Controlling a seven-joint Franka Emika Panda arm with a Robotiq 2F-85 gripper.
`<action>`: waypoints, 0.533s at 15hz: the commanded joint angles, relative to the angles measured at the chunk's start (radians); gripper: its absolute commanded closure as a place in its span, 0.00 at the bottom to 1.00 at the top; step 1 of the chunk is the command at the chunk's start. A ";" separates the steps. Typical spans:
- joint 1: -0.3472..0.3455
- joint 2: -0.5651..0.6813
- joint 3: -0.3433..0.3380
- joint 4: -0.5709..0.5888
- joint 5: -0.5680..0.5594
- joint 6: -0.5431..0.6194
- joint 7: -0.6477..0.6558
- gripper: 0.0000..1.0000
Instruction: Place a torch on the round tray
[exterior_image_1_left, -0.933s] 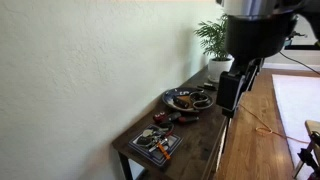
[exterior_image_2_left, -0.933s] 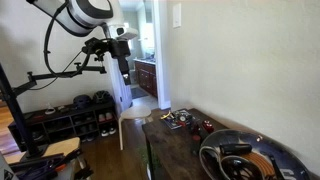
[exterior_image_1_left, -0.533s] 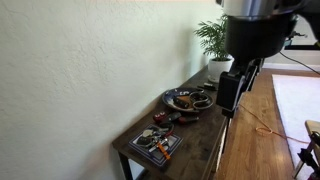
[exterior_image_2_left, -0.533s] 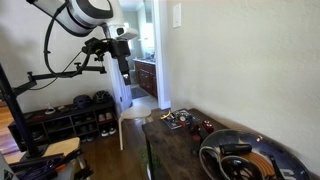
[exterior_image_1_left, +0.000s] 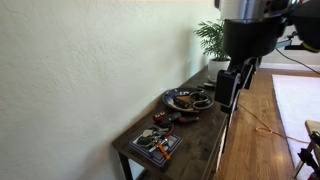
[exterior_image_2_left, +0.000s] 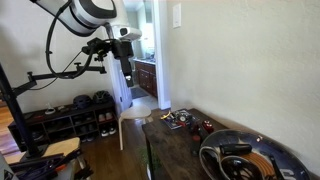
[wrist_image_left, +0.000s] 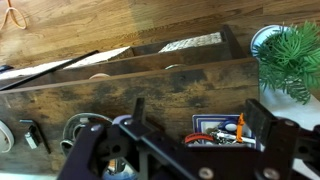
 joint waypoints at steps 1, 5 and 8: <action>0.024 0.027 -0.094 -0.023 -0.017 0.077 -0.090 0.00; 0.023 0.083 -0.164 -0.014 -0.029 0.183 -0.311 0.00; 0.030 0.144 -0.199 0.012 -0.029 0.219 -0.467 0.00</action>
